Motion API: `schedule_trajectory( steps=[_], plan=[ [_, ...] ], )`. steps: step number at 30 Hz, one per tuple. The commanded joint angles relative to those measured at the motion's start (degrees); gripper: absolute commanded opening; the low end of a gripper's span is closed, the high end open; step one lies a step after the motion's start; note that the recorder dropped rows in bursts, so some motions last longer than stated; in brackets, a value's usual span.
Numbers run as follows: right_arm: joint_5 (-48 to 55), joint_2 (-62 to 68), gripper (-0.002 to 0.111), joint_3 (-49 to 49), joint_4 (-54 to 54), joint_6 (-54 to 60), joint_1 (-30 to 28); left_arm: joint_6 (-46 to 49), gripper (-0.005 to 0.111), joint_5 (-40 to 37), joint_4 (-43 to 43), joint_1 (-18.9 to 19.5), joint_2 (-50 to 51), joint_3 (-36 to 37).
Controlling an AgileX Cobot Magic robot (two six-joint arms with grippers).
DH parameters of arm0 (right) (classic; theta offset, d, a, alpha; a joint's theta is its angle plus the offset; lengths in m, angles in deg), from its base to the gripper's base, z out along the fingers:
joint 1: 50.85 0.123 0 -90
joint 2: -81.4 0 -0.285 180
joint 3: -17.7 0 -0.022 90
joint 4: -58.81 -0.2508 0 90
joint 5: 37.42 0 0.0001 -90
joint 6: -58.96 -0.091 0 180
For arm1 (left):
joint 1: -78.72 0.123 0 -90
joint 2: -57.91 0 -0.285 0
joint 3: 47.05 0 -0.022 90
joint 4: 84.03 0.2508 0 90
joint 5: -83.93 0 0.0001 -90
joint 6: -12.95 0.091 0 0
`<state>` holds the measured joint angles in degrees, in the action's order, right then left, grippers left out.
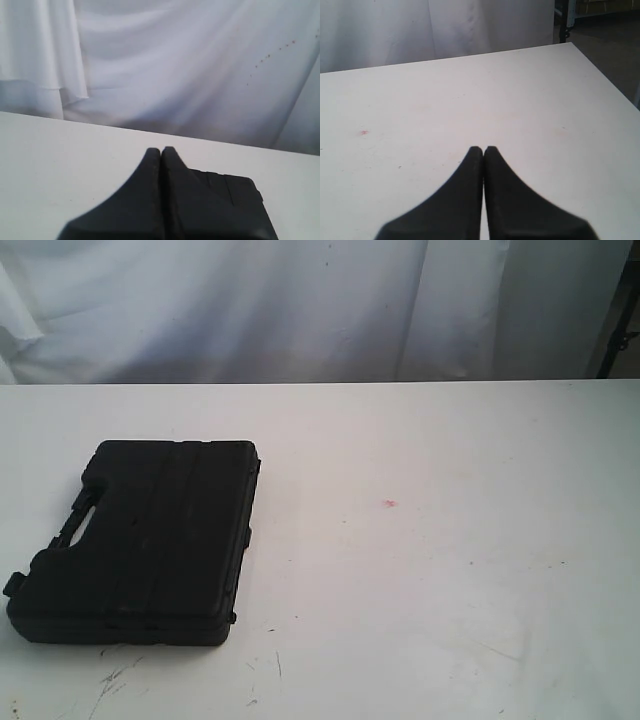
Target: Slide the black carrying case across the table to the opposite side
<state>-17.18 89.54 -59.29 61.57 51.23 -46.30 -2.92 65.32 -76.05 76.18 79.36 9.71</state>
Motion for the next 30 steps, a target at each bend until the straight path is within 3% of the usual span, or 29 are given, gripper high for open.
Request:
schedule_trajectory(
  steps=[1,12,21,30],
  plan=[
    [-0.1,-0.4,0.0,-0.2,-0.3,0.3,-0.2,-0.6,0.0,4.5,-1.9,3.2,-4.0,5.5],
    [-0.1,-0.4,0.0,-0.2,-0.3,0.3,-0.2,0.0,0.0,3.0,-5.8,3.1,-10.4,11.7],
    [-0.1,-0.4,0.0,-0.2,-0.3,0.3,-0.2,13.3,0.0,-5.7,-14.9,3.1,-10.4,11.9],
    [-0.1,-0.4,0.0,-0.2,-0.3,0.3,-0.2,14.5,0.0,0.2,-11.8,1.1,-12.9,19.4]
  ],
)
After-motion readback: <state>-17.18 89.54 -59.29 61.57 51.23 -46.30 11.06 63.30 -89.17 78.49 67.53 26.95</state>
